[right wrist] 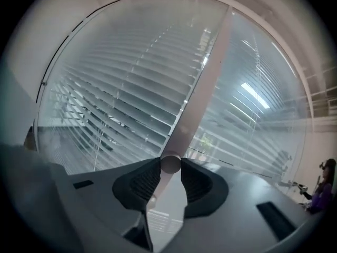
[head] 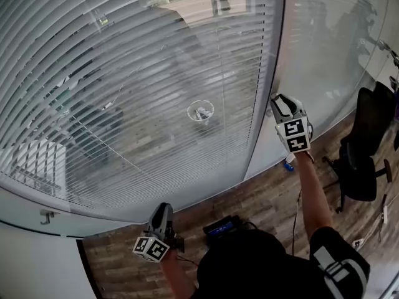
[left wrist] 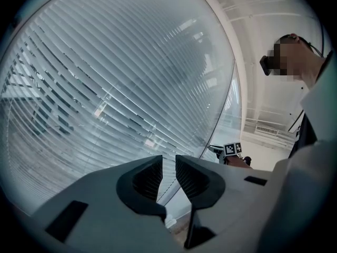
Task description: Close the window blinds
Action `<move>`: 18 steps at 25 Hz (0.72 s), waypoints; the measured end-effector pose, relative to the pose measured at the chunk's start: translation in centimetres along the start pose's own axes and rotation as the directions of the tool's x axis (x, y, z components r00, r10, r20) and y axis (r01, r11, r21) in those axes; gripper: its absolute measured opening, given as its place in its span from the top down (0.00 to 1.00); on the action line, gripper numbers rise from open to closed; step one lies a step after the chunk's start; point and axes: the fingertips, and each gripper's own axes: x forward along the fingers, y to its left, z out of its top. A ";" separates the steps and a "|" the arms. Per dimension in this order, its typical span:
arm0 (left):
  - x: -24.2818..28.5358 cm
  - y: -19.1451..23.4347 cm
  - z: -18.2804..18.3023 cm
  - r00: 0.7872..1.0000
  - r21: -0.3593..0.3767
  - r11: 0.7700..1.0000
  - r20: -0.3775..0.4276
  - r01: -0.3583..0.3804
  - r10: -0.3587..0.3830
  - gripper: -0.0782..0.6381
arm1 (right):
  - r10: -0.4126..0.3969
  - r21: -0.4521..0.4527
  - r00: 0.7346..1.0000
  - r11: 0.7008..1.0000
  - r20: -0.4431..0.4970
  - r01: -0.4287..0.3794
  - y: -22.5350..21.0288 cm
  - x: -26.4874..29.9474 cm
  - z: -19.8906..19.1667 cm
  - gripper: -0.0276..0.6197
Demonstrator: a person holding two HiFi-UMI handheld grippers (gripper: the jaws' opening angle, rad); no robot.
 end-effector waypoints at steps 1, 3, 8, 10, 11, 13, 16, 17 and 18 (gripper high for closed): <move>-0.1 0.1 0.0 1.000 -0.001 1.000 0.000 0.000 0.000 0.77 | 0.002 0.021 1.000 1.000 0.003 -0.002 0.0 -0.1 0.0 0.76; -0.2 0.4 -0.2 1.000 -0.003 1.000 0.003 0.001 -0.001 0.77 | 0.022 0.130 1.000 0.991 0.016 -0.024 -0.1 0.0 -0.1 0.76; -0.2 0.3 0.0 1.000 -0.004 1.000 0.002 -0.013 0.013 0.77 | 0.157 0.706 0.976 0.674 0.150 -0.217 -0.8 0.3 -0.9 0.76; -0.1 0.3 0.0 1.000 -0.004 1.000 0.002 -0.009 0.009 0.77 | 0.183 0.847 0.954 0.442 0.237 -0.296 -0.9 0.3 -0.8 0.76; -0.1 0.4 -0.1 1.000 -0.004 1.000 0.002 -0.005 0.005 0.77 | 0.189 0.879 0.943 0.349 0.273 -0.325 -0.9 0.3 -0.7 0.76; -0.1 0.7 -0.3 1.000 -0.002 1.000 0.006 0.008 -0.008 0.77 | 0.197 0.898 0.927 0.249 0.320 -0.363 -0.8 0.3 -0.6 0.76; 0.0 0.7 -0.5 1.000 -0.002 1.000 0.004 0.014 -0.014 0.77 | 0.212 0.785 0.947 0.531 0.240 -0.318 -0.5 0.1 -0.9 0.76; 0.1 0.6 -0.5 1.000 -0.002 1.000 -0.001 0.010 -0.010 0.77 | 0.185 0.659 0.969 0.709 0.167 -0.249 -0.5 0.0 -1.1 0.75; 0.2 0.5 -0.4 1.000 -0.002 1.000 -0.006 0.003 -0.003 0.77 | 0.136 0.494 0.986 0.853 0.101 -0.168 -0.5 -0.2 -1.1 0.74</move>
